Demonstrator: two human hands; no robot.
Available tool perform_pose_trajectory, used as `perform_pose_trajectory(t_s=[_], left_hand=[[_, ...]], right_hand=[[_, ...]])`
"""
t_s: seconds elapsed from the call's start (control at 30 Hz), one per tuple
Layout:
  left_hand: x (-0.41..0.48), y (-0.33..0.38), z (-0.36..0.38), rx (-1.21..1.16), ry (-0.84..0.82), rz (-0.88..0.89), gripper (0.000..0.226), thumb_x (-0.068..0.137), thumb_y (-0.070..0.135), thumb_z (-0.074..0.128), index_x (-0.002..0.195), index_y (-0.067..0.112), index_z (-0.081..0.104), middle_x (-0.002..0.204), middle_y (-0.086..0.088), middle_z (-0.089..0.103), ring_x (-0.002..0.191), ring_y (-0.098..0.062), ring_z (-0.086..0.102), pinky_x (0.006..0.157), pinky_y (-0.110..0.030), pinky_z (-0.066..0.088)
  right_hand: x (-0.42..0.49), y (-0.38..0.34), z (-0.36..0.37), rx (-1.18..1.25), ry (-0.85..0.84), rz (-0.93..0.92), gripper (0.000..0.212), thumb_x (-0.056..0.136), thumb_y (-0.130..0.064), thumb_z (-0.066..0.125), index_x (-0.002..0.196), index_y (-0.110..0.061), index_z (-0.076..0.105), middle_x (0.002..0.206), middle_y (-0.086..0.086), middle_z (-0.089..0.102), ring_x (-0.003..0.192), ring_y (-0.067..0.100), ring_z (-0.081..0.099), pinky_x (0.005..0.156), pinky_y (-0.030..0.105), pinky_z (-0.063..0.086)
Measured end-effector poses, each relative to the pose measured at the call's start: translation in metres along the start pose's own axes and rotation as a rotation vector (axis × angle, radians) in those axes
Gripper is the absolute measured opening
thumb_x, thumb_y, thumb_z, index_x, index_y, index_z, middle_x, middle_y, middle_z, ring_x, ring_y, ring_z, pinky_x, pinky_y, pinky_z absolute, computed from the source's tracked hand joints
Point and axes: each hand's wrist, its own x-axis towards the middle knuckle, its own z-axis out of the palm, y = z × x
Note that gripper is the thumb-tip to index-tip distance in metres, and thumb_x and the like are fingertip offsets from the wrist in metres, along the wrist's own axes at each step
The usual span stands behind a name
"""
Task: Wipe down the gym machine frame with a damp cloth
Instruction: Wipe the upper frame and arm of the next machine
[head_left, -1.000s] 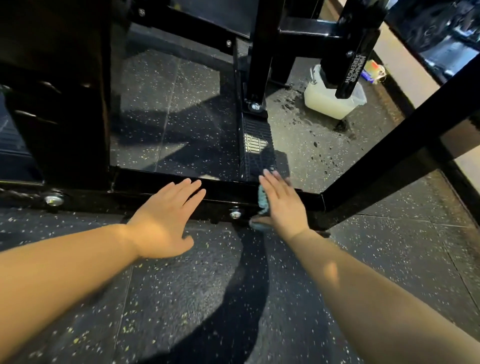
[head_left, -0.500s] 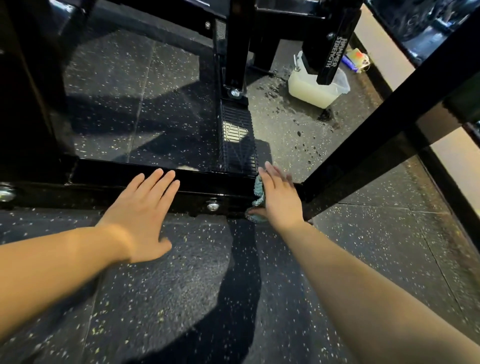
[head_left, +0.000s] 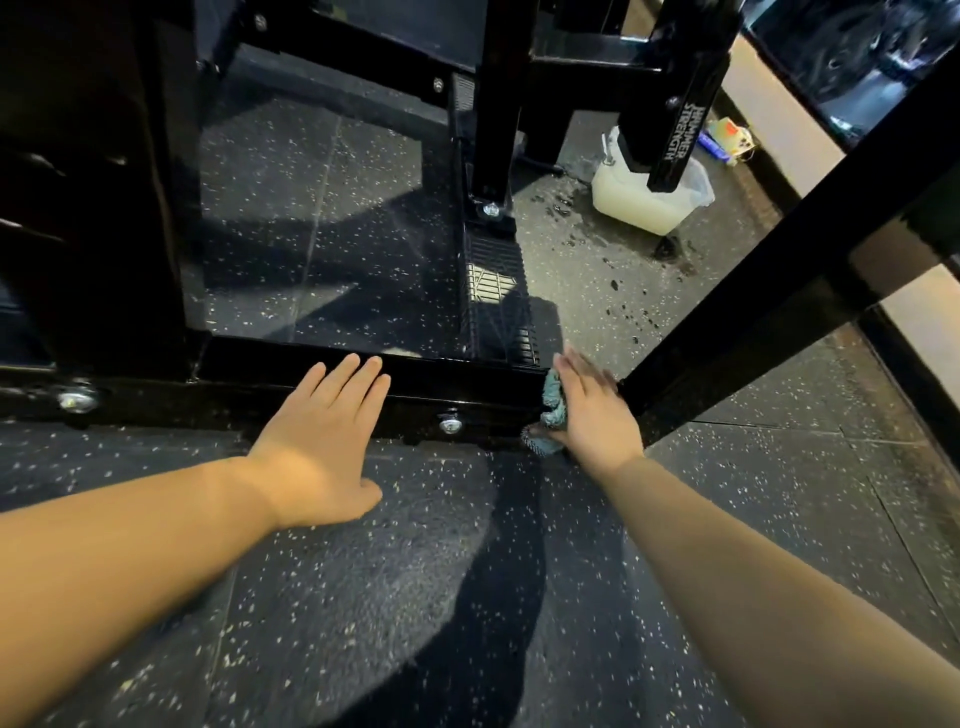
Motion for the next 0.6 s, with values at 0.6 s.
perform_pose_trajectory(t_s=[0.6], left_hand=[[0.016, 0.029, -0.029, -0.305, 0.065, 0.026, 0.077, 0.095, 0.038, 0.043, 0.151, 0.013, -0.005, 0.157, -0.003, -0.014, 0.145, -0.022, -0.012, 0.118, -0.033, 0.000]], right_hand=[[-0.076, -0.003, 0.007, 0.656, 0.238, 0.470, 0.040, 0.091, 0.005, 0.052, 0.128, -0.009, 0.059, 0.127, 0.013, 0.061, 0.118, 0.029, 0.056, 0.101, 0.032, 0.041]])
